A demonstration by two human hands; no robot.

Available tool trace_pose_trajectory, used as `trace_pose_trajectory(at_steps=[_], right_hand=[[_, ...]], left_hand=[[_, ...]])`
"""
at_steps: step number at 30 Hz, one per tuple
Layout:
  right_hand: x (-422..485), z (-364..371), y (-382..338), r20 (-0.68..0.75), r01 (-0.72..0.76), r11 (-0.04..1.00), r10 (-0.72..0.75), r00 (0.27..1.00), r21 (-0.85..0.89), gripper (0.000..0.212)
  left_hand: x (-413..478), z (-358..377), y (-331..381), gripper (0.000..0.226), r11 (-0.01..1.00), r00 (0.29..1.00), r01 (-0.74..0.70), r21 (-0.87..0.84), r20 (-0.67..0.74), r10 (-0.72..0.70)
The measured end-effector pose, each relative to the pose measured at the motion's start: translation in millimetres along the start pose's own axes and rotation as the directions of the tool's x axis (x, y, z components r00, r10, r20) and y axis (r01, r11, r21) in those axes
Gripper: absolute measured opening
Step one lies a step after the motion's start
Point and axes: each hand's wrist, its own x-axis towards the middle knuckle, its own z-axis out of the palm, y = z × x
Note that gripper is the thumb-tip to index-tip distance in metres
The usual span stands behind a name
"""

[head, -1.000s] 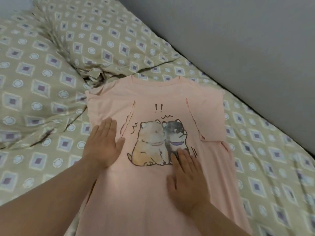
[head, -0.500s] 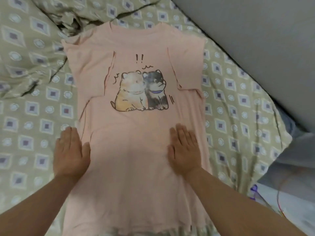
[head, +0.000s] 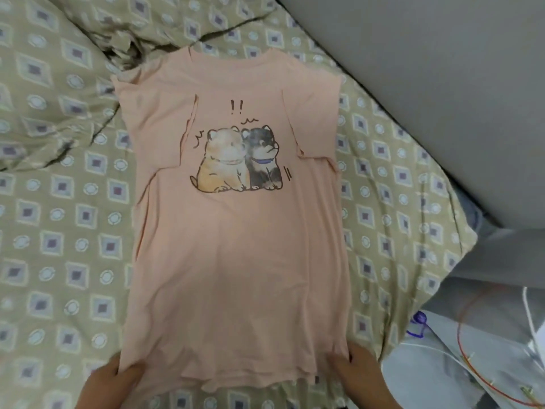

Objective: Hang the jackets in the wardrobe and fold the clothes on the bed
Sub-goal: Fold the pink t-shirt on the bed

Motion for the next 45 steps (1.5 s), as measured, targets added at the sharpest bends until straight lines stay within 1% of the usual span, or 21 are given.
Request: trace_pose_trajectory(at_steps=[1, 3, 6, 8, 10, 11, 12, 14, 15, 16, 17, 18, 19, 20, 21, 22, 23, 25, 27, 32, 45], right_hand=[[2.7, -6.9, -6.7, -0.003, 0.005, 0.998, -0.005, 1.000, 0.062, 0.007], [12.0, -29.0, -24.4, -0.094, 0.006, 0.952, 0.023, 0.995, 0.305, 0.011], [35.7, -63.2, -65.7, -0.107, -0.008, 0.771, 0.098, 0.989, 0.637, 0.015], [49.8, -80.3, -95.4, -0.091, 0.001, 0.696, 0.092, 0.992, 0.718, 0.016], [61.9, -92.7, -121.0, -0.107, 0.022, 0.663, 0.088, 0.990, 0.749, 0.017], [67.1, -98.0, -132.3, -0.115, 0.026, 0.652, 0.094, 0.989, 0.758, 0.015], [70.9, -103.0, -142.8, -0.123, 0.029, 0.635, 0.104, 0.987, 0.772, 0.011], [81.2, -112.5, -161.6, -0.145, 0.058, 0.545, 0.117, 0.982, 0.836, 0.014], [87.6, -118.4, -169.5, -0.149, 0.075, 0.481, 0.119, 0.982, 0.874, 0.019], [93.9, -125.4, -177.6, -0.143, 0.085, 0.411, 0.112, 0.983, 0.908, 0.018], [99.5, -132.2, -185.7, -0.118, 0.082, 0.335, 0.091, 0.989, 0.939, 0.017], [105.9, -138.9, -192.4, -0.085, 0.070, 0.262, 0.047, 0.995, 0.963, 0.020], [111.9, -144.3, -199.0, -0.052, 0.054, 0.220, -0.016, 0.999, 0.974, 0.025], [117.8, -148.5, -204.7, -0.037, 0.051, 0.239, -0.062, 0.997, 0.970, 0.032], [123.4, -150.7, -210.5, -0.036, 0.063, 0.316, -0.091, 0.995, 0.947, 0.038], [130.6, -150.8, -215.3, -0.051, 0.089, 0.425, -0.101, 0.994, 0.901, 0.040], [138.3, -149.4, -219.0, -0.070, 0.115, 0.521, -0.106, 0.992, 0.846, 0.037], [156.6, -145.9, -219.9, -0.090, 0.123, 0.599, -0.084, 0.992, 0.791, 0.022], [175.1, -145.5, -217.6, -0.091, 0.086, 0.613, -0.023, 0.996, 0.786, 0.008], [194.3, -152.3, -222.1, -0.016, -0.016, 0.643, 0.043, 0.999, 0.765, 0.011], [186.9, -155.6, -242.4, 0.000, -0.111, 0.625, 0.175, 0.985, 0.773, 0.014]], left_hand=[[6.1, -9.7, 12.2, 0.071, 0.995, 1.000, -0.002, -0.096, -0.019, 0.001], [19.1, -29.0, 30.6, 0.052, 0.961, 0.999, 0.022, -0.276, -0.019, -0.028], [24.7, -55.5, 68.0, 0.029, 0.850, 0.999, -0.040, -0.525, -0.020, 0.035], [27.0, -63.4, 96.4, 0.032, 0.793, 0.987, -0.151, -0.590, -0.138, 0.085], [30.0, -74.5, 134.6, 0.036, 0.750, 0.991, -0.131, -0.648, -0.055, 0.125], [38.8, -75.8, 143.5, 0.029, 0.686, 0.990, -0.126, -0.717, -0.046, 0.133], [47.2, -77.6, 151.3, 0.020, 0.551, 0.997, -0.054, -0.833, -0.013, 0.077], [60.5, -83.1, 169.1, 0.020, 0.170, 0.981, 0.148, -0.974, 0.166, 0.099], [67.2, -88.7, 175.4, 0.030, 0.044, 0.977, 0.183, -0.982, 0.187, 0.105], [75.2, -92.5, 181.3, 0.054, -0.041, 0.969, 0.207, -0.977, 0.200, 0.142], [82.5, -96.0, 185.9, 0.075, -0.070, 0.965, 0.206, -0.976, 0.191, 0.180], [87.6, -98.1, 190.0, 0.083, -0.052, 0.961, 0.167, -0.985, 0.151, 0.230], [89.6, -95.8, 196.4, 0.078, 0.064, 0.962, 0.101, -0.993, 0.114, 0.250], [94.0, -89.9, 202.0, 0.066, 0.246, 0.970, 0.011, -0.969, 0.070, 0.232], [98.8, -82.3, 206.5, 0.054, 0.400, 0.979, -0.072, -0.914, 0.011, 0.203], [103.4, -74.9, 210.5, 0.043, 0.476, 0.983, -0.105, -0.873, -0.018, 0.183], [111.5, -68.7, 211.8, 0.037, 0.506, 0.987, -0.118, -0.854, -0.045, 0.155], [130.5, -61.6, 210.5, 0.025, 0.525, 0.992, -0.127, -0.842, -0.093, 0.090], [140.4, -61.8, 211.5, 0.003, 0.532, 0.994, -0.103, -0.840, -0.112, 0.016], [148.1, -65.4, 216.6, 0.024, 0.536, 0.992, -0.077, -0.841, -0.116, -0.039], [152.7, -77.4, 227.0, 0.033, 0.531, 0.993, 0.115, -0.840, 0.093, -0.067]])
